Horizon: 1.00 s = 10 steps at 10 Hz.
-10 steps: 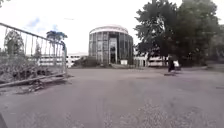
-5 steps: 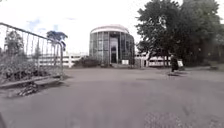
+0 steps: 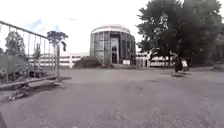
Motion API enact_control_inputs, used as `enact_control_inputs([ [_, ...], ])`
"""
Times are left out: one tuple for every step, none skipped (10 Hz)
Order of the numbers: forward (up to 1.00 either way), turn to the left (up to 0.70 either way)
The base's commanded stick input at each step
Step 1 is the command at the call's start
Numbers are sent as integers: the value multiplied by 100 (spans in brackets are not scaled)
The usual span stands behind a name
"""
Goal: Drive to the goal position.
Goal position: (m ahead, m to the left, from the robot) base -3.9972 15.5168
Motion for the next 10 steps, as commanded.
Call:
enact_control_inputs([
  [70, 0],
  [70, 0],
  [70, 0],
  [70, 0],
  [70, 0],
  [70, 0],
  [70, 0],
  [70, 0],
  [70, 0],
  [70, 0],
])
